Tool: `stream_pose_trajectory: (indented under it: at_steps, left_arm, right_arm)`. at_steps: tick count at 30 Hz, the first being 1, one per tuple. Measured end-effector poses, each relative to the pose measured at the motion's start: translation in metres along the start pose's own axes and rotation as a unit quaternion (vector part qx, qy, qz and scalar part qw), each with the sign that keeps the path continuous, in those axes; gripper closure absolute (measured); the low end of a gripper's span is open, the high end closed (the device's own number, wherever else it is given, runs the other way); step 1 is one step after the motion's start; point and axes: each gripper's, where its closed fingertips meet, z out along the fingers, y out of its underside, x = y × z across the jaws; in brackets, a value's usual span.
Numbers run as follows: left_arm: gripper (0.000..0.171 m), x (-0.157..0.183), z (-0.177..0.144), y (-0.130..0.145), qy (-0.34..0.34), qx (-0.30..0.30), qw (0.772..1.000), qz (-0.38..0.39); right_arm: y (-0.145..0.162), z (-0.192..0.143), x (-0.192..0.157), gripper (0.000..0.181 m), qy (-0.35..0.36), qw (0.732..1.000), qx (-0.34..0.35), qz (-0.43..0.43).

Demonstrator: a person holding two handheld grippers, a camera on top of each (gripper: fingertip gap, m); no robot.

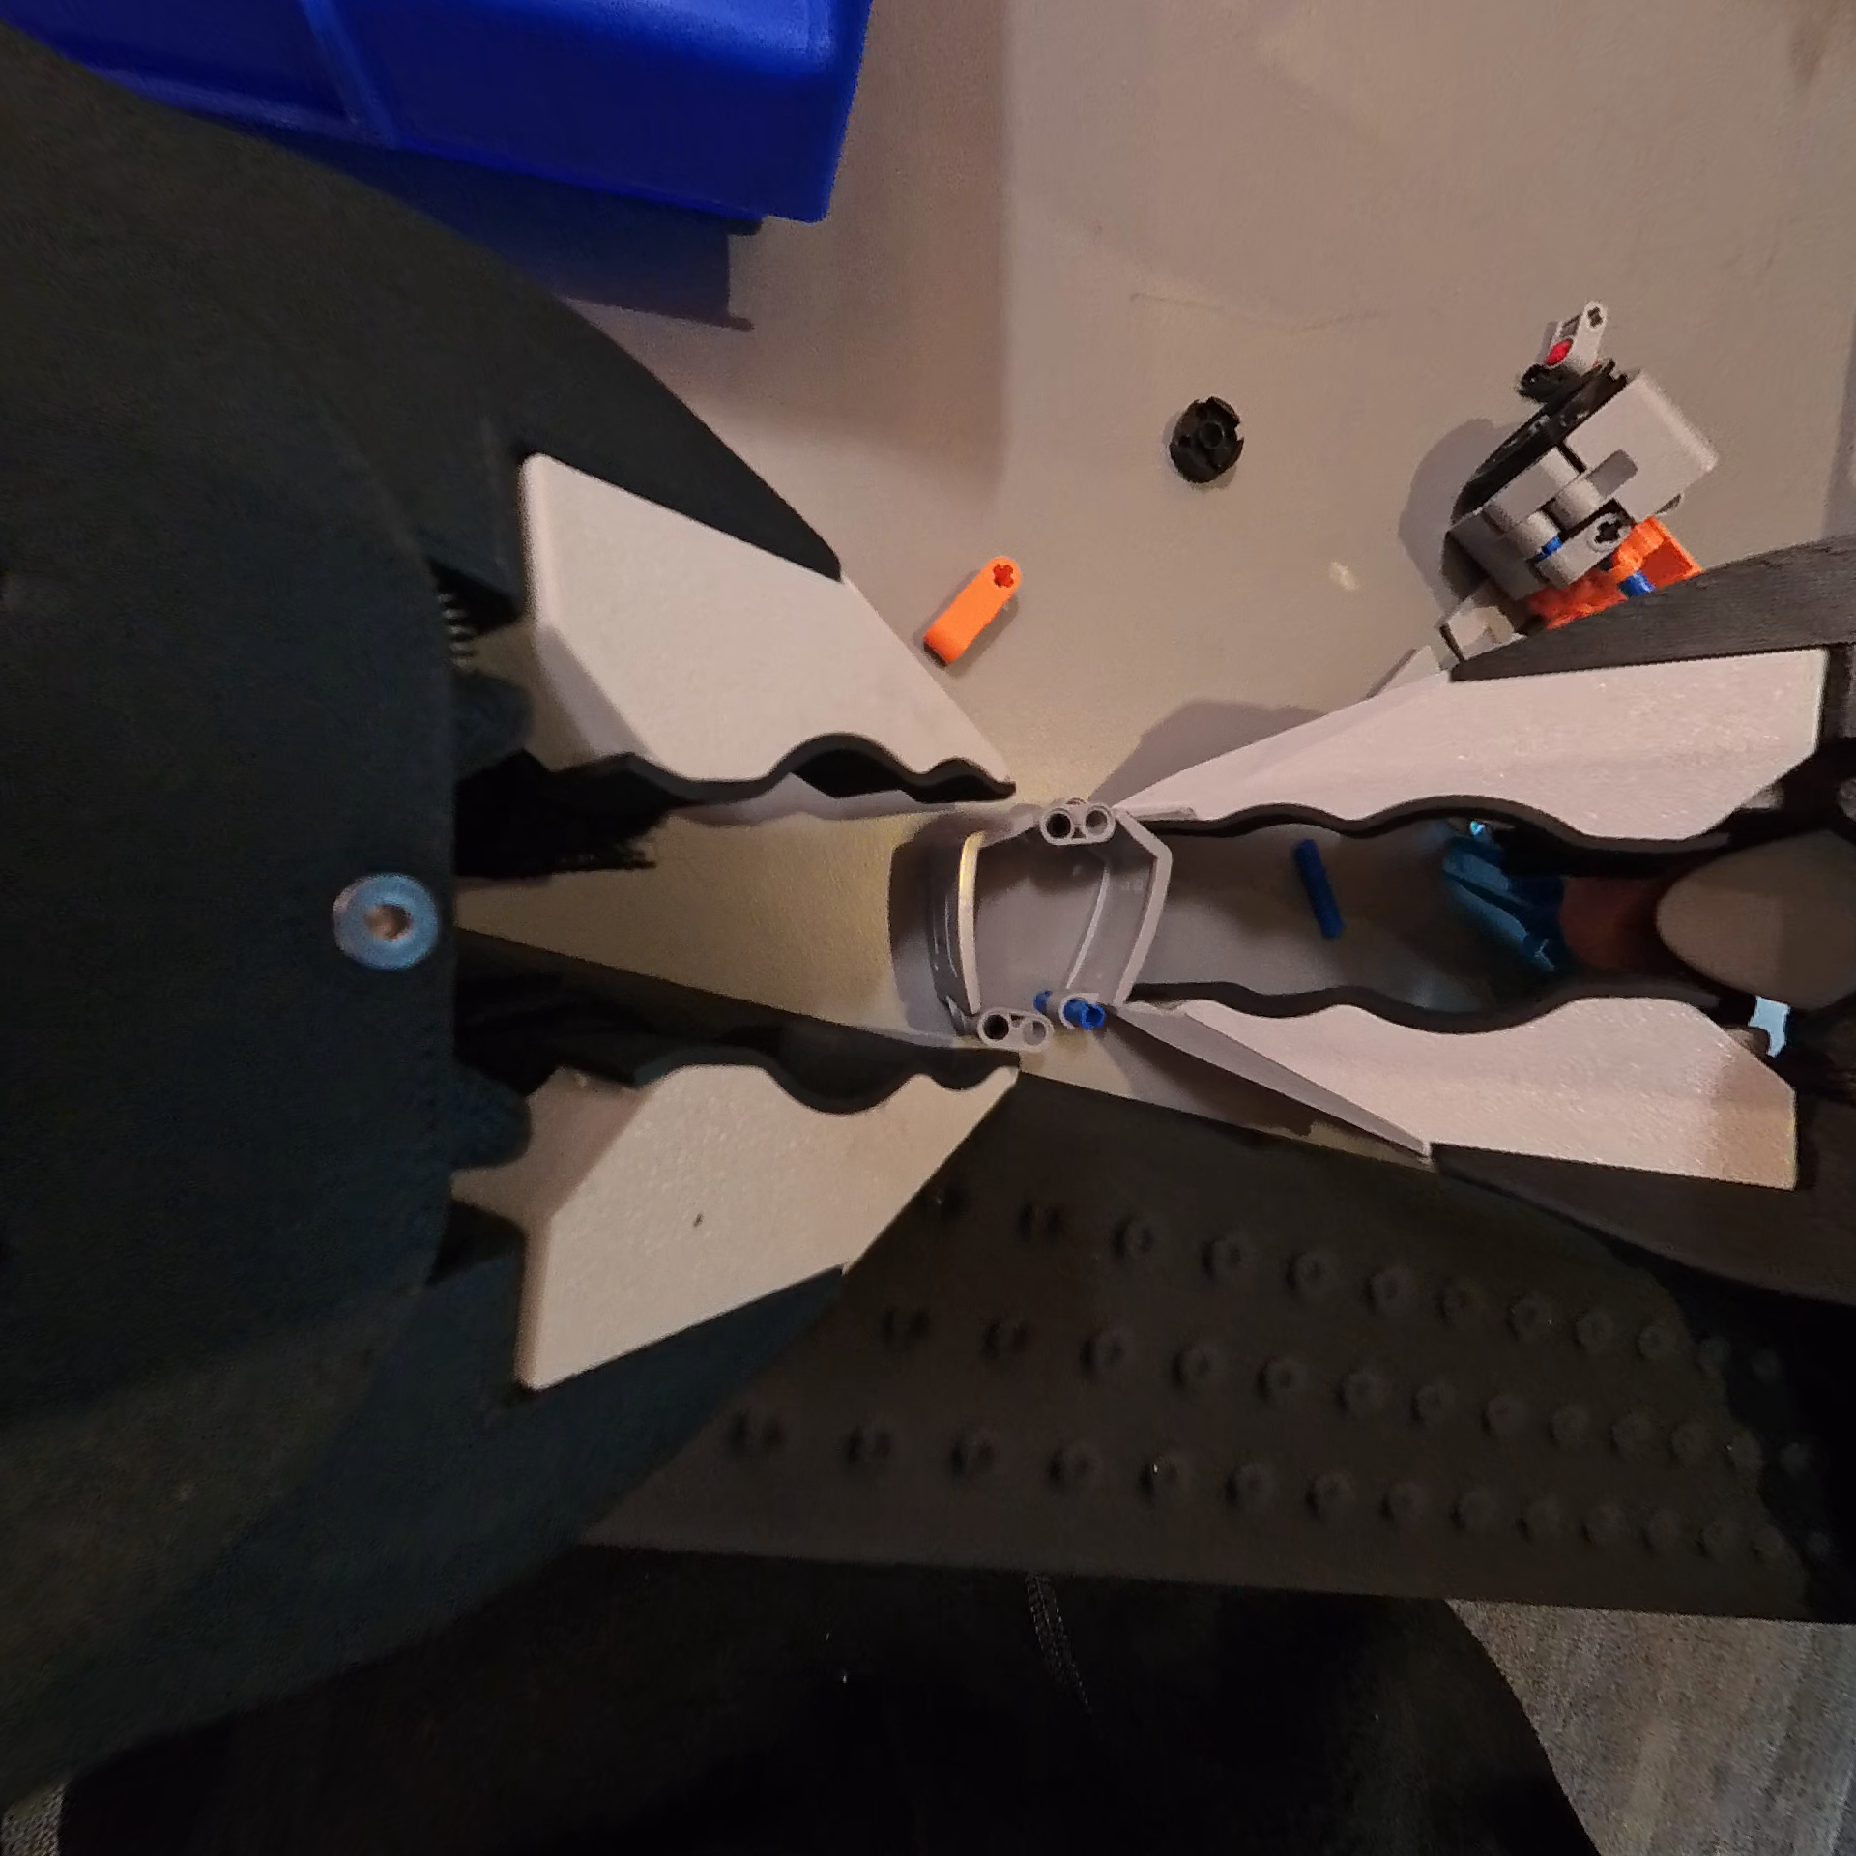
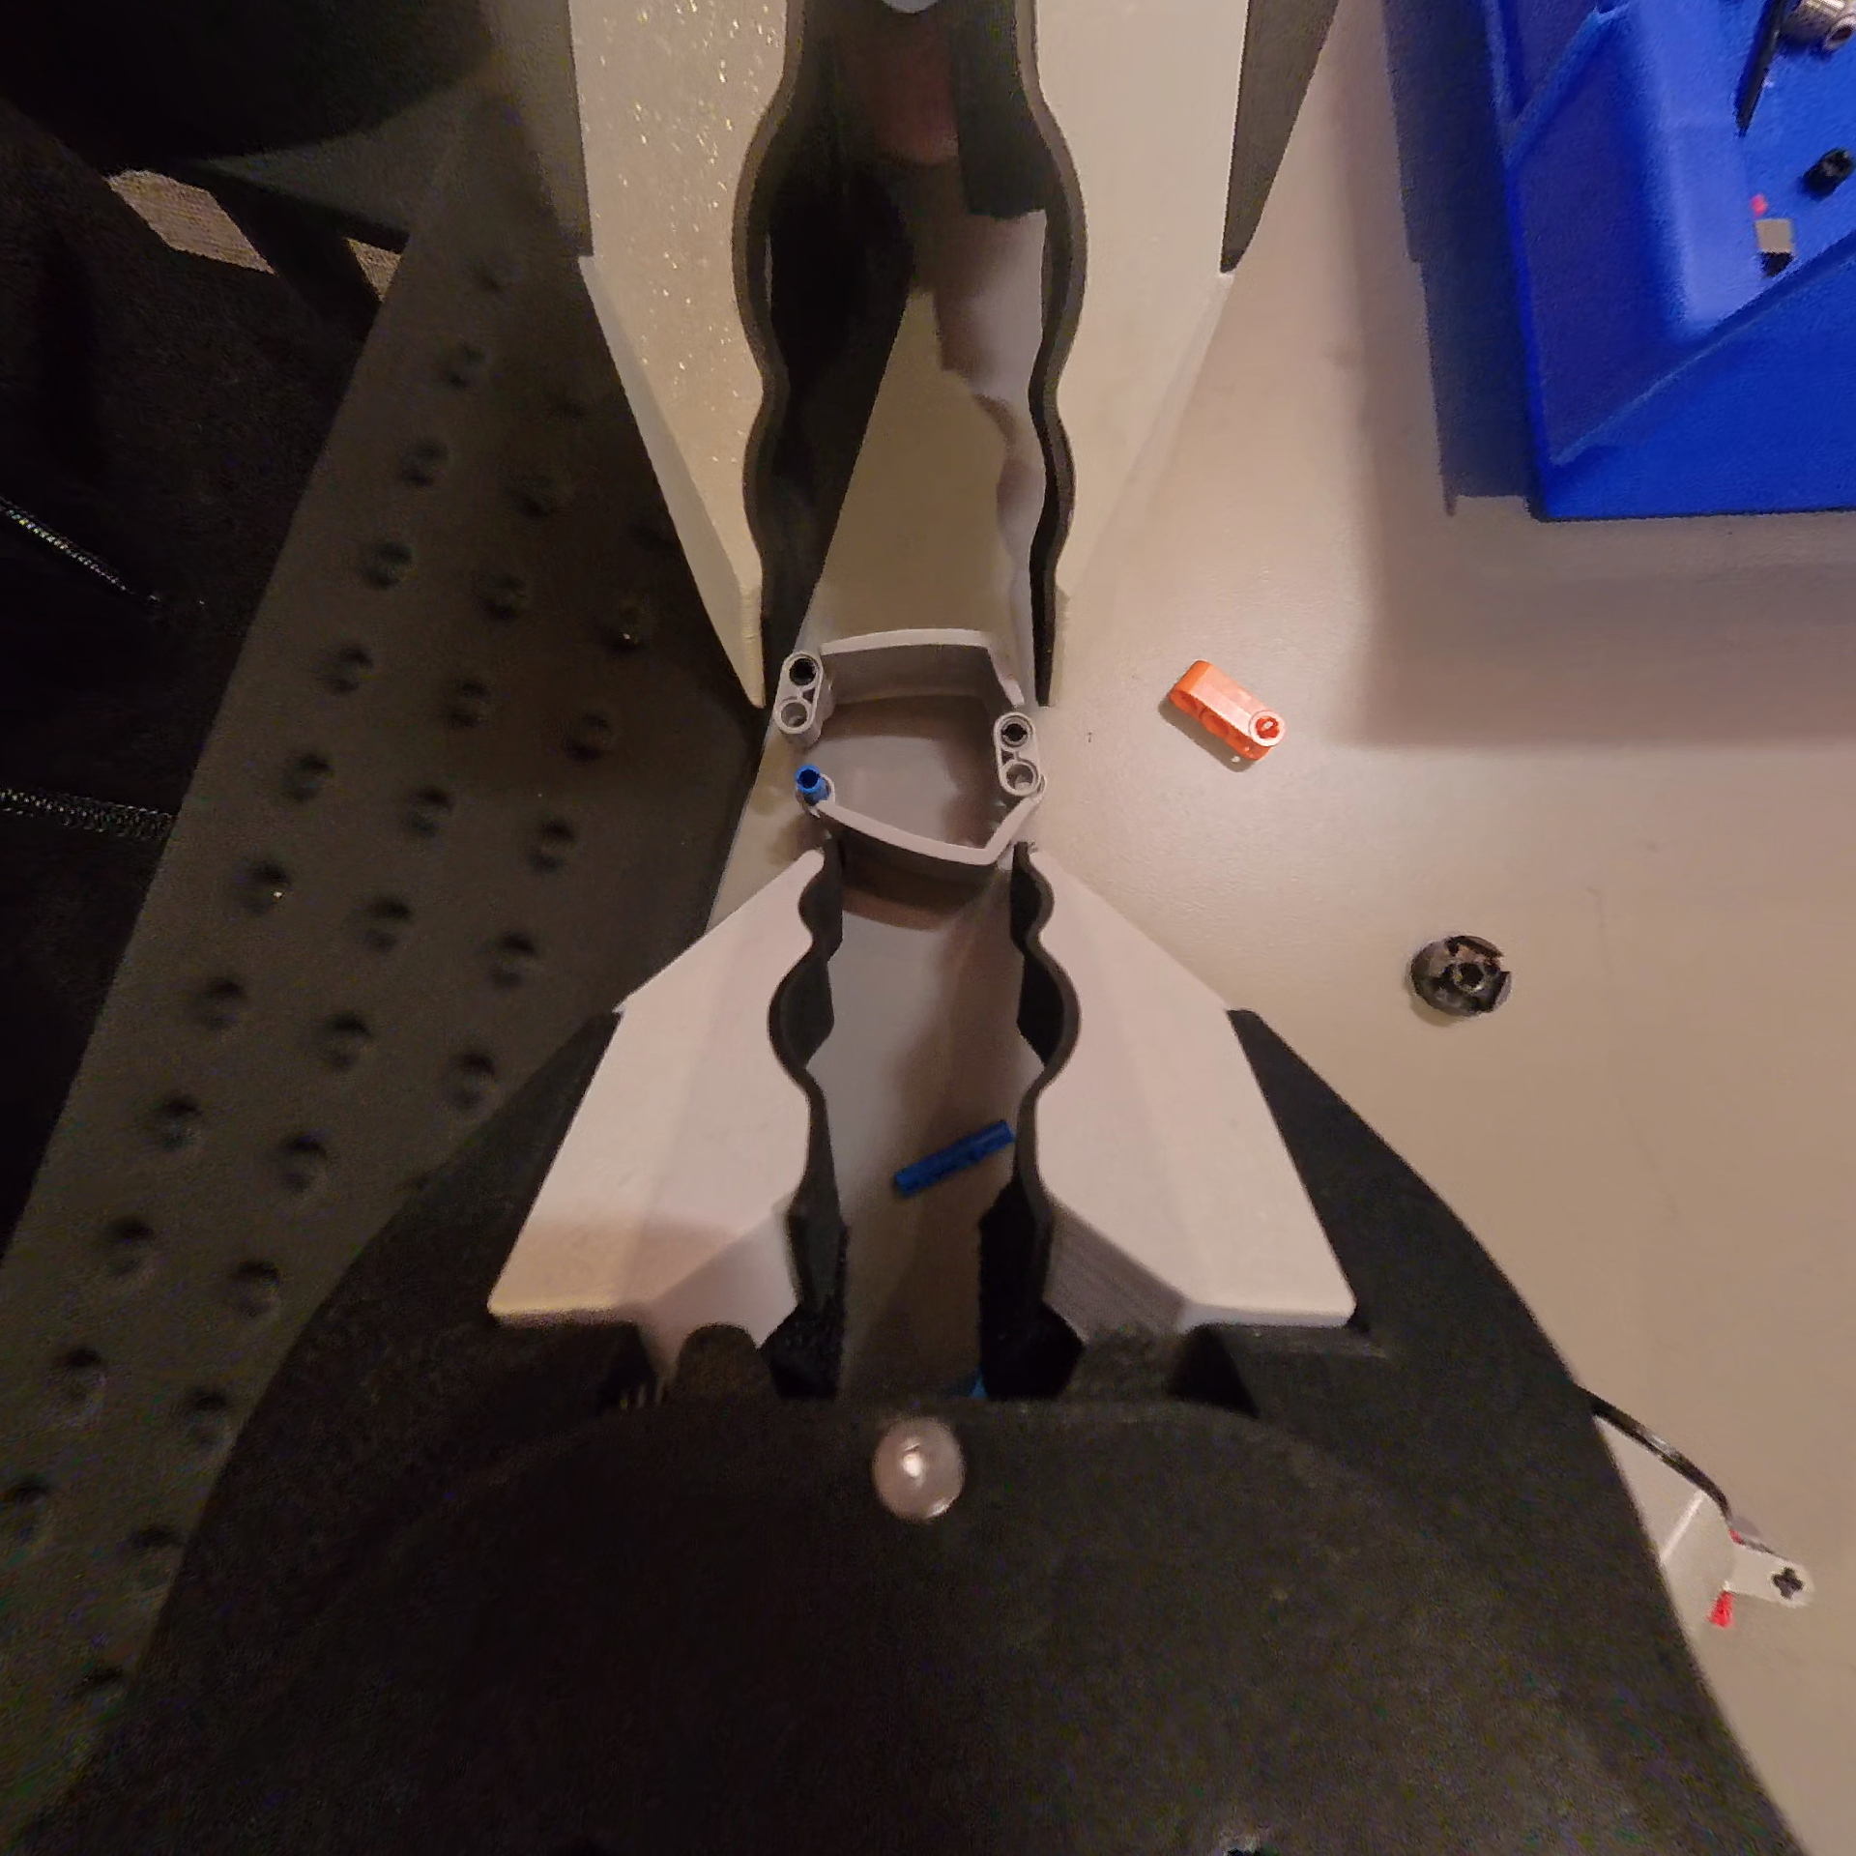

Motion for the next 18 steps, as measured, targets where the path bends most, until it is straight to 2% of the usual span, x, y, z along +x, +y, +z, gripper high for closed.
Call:
stream_pose_trajectory:
  at_steps: [3,18]
  left_arm:
    - [0.129,0.000,0.000,-0.001,-0.002,0.003,1.000,0.000]
    - [0.129,-0.003,-0.002,-0.012,-0.030,0.052,0.998,-0.004]
  right_arm:
    - [0.000,0.000,0.000,0.151,0.000,1.000,0.001,0.001]
    - [0.000,0.000,0.001,0.151,0.000,1.000,0.004,0.005]
